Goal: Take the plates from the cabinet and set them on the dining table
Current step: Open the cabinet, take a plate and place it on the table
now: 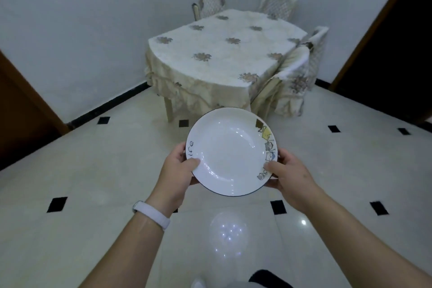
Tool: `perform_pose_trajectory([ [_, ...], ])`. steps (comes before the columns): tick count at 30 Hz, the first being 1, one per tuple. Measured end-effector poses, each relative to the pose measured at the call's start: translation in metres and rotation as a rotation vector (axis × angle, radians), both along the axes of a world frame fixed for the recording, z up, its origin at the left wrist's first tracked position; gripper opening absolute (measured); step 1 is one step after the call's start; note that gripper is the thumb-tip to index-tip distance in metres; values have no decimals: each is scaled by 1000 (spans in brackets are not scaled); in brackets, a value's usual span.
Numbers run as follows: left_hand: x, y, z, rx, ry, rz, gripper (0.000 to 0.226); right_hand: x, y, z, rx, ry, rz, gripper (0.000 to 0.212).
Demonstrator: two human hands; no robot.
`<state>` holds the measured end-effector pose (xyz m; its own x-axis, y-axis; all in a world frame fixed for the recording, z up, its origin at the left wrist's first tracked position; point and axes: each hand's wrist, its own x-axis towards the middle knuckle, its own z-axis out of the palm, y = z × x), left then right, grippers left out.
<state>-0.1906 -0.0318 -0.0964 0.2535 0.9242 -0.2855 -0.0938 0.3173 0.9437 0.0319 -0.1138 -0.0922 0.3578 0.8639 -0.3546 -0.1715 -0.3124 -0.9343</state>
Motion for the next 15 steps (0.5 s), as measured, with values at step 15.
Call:
perform_pose_trajectory([
  [15, 181, 63, 1, 23, 55, -292, 42, 152, 9, -8, 33, 0, -280, 35],
])
